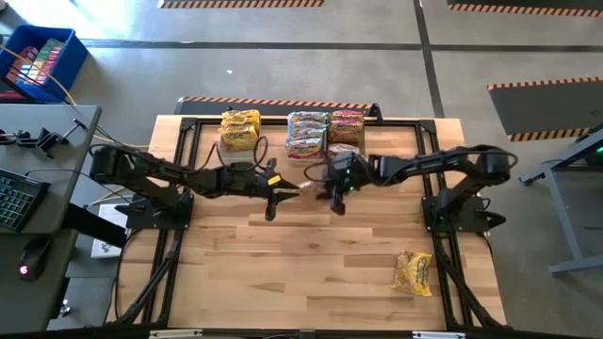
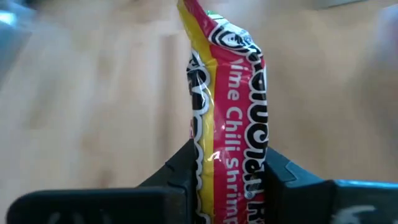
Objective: Sort Maruchan noodles
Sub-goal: Put the green noodle pack into the transparent black bin
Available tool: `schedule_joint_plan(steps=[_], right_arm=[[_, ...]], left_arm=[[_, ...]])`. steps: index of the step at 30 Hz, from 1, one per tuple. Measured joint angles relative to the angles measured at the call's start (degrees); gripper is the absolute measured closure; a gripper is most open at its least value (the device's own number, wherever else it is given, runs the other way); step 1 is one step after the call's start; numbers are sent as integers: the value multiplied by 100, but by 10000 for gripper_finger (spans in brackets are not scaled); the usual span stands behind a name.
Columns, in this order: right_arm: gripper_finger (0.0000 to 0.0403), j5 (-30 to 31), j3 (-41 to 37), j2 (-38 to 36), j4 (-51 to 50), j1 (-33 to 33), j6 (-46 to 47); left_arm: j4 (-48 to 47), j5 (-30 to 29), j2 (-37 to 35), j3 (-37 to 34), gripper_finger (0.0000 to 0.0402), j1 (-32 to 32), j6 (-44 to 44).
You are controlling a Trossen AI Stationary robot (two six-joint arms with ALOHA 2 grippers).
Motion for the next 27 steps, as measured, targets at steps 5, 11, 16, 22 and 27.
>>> schedule_joint_plan(steps=[5, 11, 16, 22, 27], right_arm=[[321, 1643, 1328, -262, -2492, -163, -1264], [321, 2175, 2566, -168, -3827, -687, -2597], [321, 2225, 2989, -181, -4594, -1282, -3003], [321, 2065, 2692, -172, -4617, -2032, -3465], [321, 1684, 2205, -168, -4000, -2463, -3843]], left_arm=[[627, -6, -45, -475, 314, 0, -44], [931, -2, -43, -656, 314, -11, -159], [953, 36, -43, -656, 314, -15, -153], [1066, 36, -43, -656, 314, -15, -105], [1066, 36, -43, -656, 314, -15, -102]])
